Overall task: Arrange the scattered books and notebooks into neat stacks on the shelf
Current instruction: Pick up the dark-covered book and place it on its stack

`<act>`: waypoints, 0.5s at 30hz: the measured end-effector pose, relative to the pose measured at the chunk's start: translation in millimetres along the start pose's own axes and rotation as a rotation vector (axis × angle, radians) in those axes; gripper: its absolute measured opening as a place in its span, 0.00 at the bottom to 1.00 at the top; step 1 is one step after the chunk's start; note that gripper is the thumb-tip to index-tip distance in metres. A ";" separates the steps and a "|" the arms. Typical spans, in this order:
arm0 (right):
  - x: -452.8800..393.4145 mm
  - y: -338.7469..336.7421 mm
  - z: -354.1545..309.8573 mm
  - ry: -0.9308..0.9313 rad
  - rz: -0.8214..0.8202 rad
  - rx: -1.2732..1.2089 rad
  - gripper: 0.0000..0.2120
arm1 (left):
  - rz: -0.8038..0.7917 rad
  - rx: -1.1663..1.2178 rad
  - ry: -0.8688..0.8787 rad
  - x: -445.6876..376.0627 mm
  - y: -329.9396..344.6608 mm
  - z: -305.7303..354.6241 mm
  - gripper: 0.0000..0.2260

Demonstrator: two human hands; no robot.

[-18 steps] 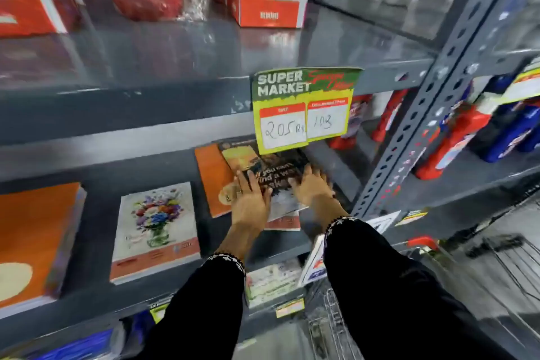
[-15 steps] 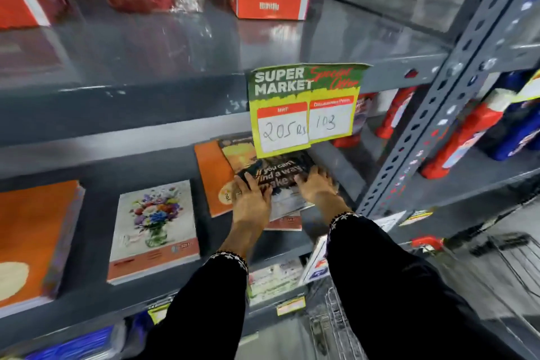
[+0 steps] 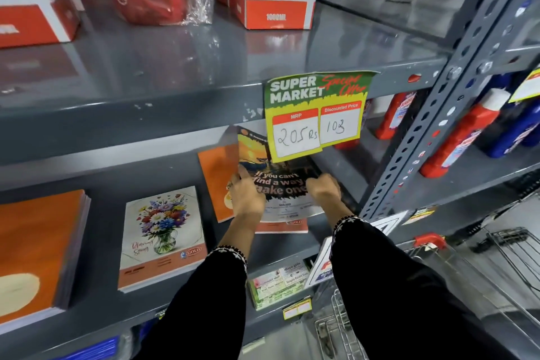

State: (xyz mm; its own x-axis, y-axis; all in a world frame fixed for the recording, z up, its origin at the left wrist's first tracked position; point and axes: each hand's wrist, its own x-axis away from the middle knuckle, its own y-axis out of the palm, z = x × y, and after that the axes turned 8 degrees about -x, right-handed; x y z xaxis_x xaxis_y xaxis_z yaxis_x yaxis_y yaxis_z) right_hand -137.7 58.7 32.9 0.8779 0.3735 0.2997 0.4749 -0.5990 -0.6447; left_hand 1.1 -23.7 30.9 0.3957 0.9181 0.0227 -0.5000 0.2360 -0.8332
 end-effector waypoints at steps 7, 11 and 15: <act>70.7 27.1 -31.2 -0.105 0.108 -0.221 0.20 | 0.130 0.036 0.041 11.9 -54.1 -52.2 0.29; 141.1 72.6 -62.7 -0.223 0.099 -0.295 0.19 | 0.195 0.042 0.025 21.7 -110.9 -119.7 0.23; 216.3 133.0 -94.3 -0.245 0.020 -0.376 0.14 | 0.280 0.010 0.049 37.1 -181.7 -201.4 0.23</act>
State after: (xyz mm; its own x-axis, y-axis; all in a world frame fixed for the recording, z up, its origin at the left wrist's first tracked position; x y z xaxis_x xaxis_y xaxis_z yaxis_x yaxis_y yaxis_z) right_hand 121.1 -7.0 78.3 0.8683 0.4887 0.0849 0.4867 -0.8067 -0.3350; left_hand 261.8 -96.6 71.8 0.2772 0.9317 -0.2348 -0.6027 -0.0217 -0.7977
